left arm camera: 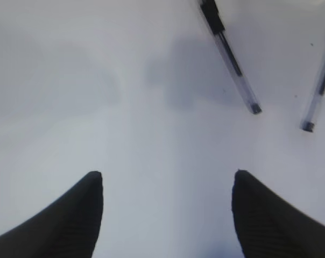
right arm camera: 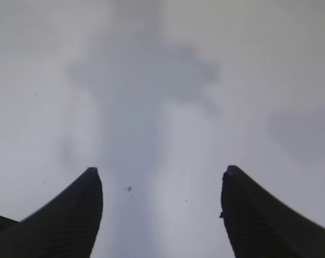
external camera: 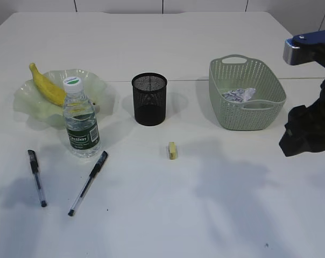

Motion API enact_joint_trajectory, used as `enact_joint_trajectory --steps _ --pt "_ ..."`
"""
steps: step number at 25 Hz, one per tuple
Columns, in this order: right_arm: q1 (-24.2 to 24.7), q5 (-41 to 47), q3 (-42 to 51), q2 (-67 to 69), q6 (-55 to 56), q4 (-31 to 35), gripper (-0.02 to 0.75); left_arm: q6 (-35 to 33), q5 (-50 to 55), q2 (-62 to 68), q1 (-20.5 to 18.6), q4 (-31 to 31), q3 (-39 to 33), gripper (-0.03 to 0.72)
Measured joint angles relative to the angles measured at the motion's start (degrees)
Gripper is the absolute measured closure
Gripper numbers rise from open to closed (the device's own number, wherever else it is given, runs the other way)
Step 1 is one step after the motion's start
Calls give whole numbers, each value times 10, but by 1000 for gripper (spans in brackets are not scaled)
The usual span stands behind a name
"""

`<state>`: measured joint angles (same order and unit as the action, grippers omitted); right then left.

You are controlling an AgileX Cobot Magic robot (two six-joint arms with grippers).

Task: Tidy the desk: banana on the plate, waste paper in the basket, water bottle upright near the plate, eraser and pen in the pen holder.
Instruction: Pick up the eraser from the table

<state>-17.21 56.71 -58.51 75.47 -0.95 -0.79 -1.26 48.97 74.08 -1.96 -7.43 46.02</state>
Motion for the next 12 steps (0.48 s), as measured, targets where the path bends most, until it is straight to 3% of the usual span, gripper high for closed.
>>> enact_joint_trajectory --steps 5,12 --pt "0 -6 -38 15 0 45 240 -11 53 -1 0 -52 0 167" --pt "-19 5 -150 109 0 92 332 -12 30 -29 0 -85 0 168"
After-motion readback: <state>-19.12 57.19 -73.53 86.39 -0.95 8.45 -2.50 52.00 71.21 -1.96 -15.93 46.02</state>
